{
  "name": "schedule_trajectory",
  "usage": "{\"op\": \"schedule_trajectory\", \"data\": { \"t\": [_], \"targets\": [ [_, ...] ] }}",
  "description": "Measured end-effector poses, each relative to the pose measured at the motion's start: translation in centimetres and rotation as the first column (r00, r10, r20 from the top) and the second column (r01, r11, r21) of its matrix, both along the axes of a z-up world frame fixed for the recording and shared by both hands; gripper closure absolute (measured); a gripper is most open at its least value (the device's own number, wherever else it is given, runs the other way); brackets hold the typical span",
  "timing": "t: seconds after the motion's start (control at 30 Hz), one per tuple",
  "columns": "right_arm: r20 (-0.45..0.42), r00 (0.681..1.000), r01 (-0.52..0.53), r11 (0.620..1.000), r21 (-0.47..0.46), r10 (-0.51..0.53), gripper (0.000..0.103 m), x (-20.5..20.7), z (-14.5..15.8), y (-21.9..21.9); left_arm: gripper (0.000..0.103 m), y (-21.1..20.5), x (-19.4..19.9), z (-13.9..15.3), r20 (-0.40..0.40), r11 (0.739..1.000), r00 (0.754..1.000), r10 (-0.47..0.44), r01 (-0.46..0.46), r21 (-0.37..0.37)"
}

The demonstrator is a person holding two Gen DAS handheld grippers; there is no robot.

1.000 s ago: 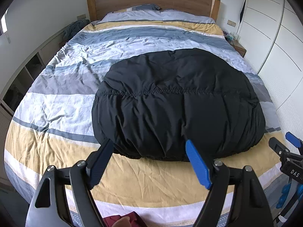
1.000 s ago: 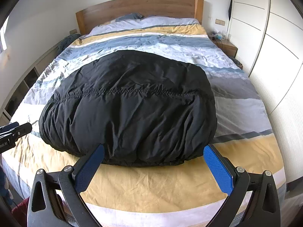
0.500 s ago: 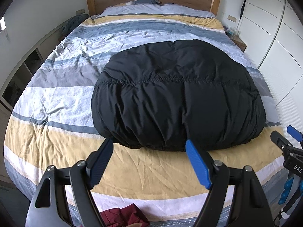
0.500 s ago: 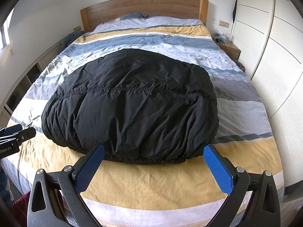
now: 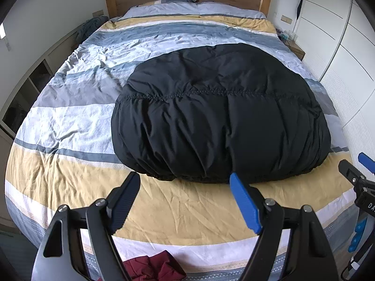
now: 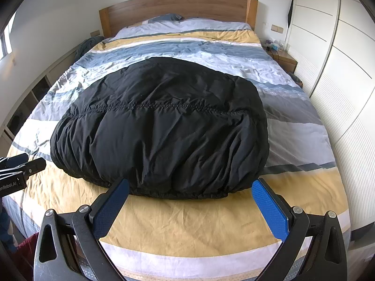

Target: Fold large clothes

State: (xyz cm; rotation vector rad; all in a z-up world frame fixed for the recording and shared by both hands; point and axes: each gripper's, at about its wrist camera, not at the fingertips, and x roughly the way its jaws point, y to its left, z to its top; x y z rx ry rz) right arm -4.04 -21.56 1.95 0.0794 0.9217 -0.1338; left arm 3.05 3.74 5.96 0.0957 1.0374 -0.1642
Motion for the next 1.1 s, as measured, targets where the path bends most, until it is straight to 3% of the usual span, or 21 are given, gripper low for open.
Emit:
{"op": "schedule_trajectory", "data": {
  "t": [1.1],
  "targets": [
    [-0.003, 1.000, 0.004, 1.000, -0.001, -0.004, 0.000, -0.56, -0.03, -0.50, 0.025, -0.53, -0.83, -0.47, 0.004, 1.000, 1.000, -0.010, 0.010, 0.001]
  ]
}}
